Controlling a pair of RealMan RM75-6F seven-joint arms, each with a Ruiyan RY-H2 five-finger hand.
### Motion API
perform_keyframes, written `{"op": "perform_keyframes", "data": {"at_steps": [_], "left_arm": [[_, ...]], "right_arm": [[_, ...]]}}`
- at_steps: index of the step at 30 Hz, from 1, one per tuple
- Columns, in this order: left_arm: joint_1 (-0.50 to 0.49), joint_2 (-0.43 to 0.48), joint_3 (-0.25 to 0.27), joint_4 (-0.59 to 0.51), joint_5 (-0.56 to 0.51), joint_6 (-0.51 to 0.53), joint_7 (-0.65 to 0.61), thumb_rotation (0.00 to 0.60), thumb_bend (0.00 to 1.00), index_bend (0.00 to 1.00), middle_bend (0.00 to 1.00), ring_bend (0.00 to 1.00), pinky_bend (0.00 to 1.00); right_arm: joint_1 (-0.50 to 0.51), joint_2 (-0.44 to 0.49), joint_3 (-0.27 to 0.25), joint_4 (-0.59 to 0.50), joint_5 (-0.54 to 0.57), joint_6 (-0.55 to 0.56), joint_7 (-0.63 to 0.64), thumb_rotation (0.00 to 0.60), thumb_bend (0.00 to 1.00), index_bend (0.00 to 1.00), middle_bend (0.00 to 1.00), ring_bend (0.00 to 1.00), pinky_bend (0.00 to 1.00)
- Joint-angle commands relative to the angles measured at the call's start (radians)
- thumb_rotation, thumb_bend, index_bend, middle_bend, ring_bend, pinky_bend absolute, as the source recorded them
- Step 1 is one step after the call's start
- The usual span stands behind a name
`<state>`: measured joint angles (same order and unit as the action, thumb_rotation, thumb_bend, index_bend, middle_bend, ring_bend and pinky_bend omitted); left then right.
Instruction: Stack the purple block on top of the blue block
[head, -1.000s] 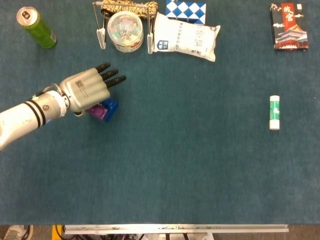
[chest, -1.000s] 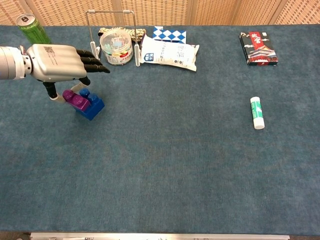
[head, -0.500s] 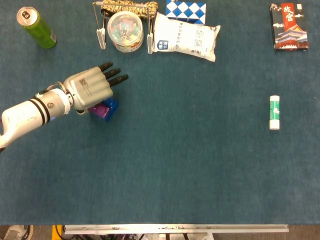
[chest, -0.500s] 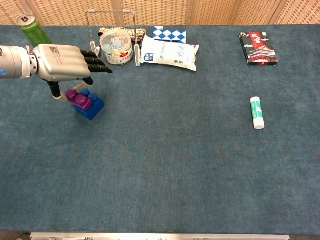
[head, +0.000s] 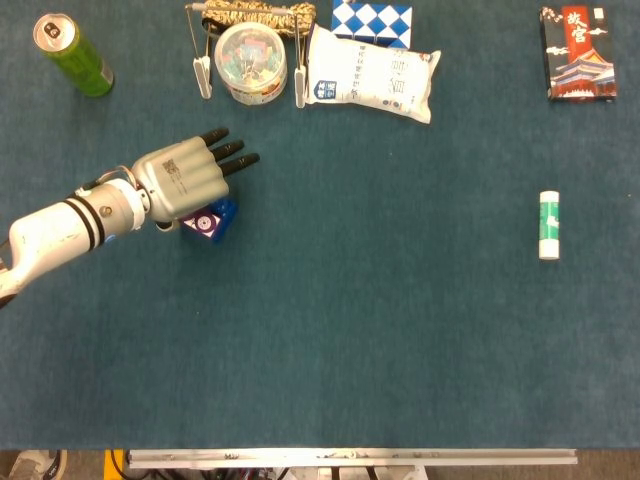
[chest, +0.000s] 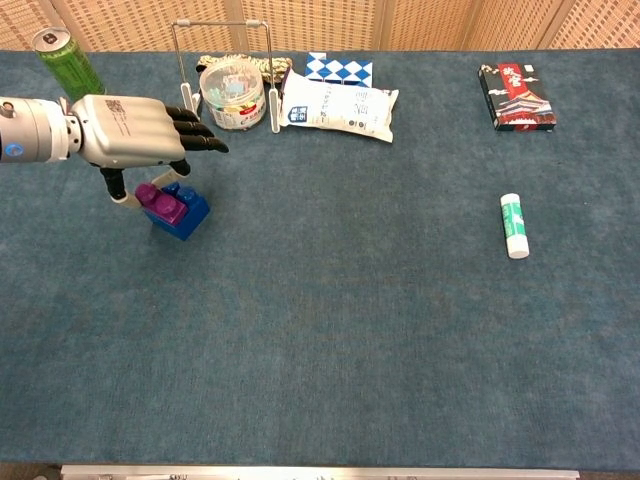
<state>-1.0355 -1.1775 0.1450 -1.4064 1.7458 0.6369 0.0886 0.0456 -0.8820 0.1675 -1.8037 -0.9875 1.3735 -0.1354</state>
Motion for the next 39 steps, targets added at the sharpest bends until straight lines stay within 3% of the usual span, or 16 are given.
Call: {"op": "perform_keyframes", "data": {"at_steps": [1,19,35,39], "left_arm": [[-0.001,-0.004,0.002,0.006,-0.001,-0.003,-0.002,0.6,0.2,0.6,0.0,0.0,0.07],[-0.003,-0.031,0.013,0.035,-0.007,-0.01,-0.014,0.6,0.2,0.61,0.0,0.0,0.07],[0.016,-0.044,-0.002,0.016,-0.043,-0.01,0.068,0.6,0.2,0.6,0.0,0.0,0.09],[0.019,-0.031,-0.011,0.0,-0.059,-0.011,0.088,0.6,0.2,0.56,0.0,0.0,0.09]], "right_arm": [[-0.001,0.001,0.0,0.0,0.0,0.001,0.002,0.6,0.0,0.3,0.28,0.15,0.24],[0.002,0.001,0.001,0.005,0.006,-0.005,0.003,0.6,0.0,0.3,0.28,0.15,0.24],[-0.004,0.007,0.0,0.0,-0.003,0.001,0.015,0.6,0.0,0.3,0.28,0.15,0.24],[-0.005,0.009,0.0,-0.002,-0.005,0.001,0.017,0.6,0.0,0.3,0.28,0.15,0.24]]}}
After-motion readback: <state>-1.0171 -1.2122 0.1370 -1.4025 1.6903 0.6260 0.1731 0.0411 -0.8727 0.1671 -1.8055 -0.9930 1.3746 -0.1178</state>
